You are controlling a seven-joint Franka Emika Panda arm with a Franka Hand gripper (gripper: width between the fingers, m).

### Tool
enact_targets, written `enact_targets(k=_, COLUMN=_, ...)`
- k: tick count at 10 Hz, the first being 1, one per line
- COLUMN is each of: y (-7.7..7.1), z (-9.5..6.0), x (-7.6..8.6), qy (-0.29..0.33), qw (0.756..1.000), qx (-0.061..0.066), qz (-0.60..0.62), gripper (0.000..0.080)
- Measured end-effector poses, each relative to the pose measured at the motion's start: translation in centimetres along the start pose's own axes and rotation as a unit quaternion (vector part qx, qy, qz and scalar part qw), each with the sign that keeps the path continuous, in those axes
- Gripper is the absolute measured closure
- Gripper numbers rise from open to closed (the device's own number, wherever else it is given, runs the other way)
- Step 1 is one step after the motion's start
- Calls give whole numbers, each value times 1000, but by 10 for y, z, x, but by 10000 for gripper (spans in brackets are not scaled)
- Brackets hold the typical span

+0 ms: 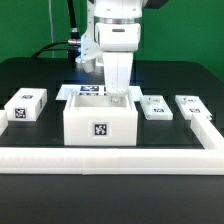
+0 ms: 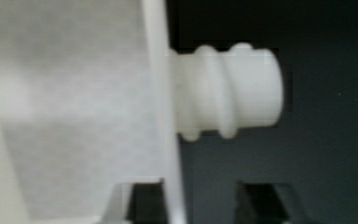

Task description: Assemble cabinet

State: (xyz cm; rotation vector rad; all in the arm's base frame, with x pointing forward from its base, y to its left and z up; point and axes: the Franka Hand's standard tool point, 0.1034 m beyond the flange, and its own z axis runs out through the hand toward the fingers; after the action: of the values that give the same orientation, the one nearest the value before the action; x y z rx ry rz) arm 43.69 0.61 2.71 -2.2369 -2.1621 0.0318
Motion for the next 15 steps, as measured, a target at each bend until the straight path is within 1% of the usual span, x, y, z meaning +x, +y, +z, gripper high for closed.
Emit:
enact_targets(k=1, y=0, z=0, x=0, qy=0, qw=1000, qx=0, qz=0, gripper=746)
enact_targets(k=2, y=1, z=-1, x=0, qy=0, qw=1000, qx=-3, qz=0, gripper=765)
enact_targets(k=8, y=2, z=-1, x=0, qy=0, qw=1000, qx=-3, qz=0, gripper=765)
enact_targets(k=9, y=9, z=-2, x=0, qy=-2, qw=1000, qx=-2, qz=-7, gripper=764)
enact_targets(k=11, y=26, z=-3, x=4, qy=-2, qw=1000, qx=-4, qz=-9, gripper=764)
enact_targets(k=12, y=37, z=-2, x=11, qy=0, qw=1000, qx=-6, qz=-13, gripper=764)
enact_targets(k=13, y=44, z=-2, x=17, qy=1, qw=1000, qx=-10, qz=-13, gripper=764)
enact_targets(k=14, y=49, z=-2, x=25, qy=3, qw=1000, qx=-13, qz=-13, gripper=764)
enact_targets(k=15, y=55, z=-3, x=37, qy=5, qw=1000, qx=-18, qz=-22, gripper=764)
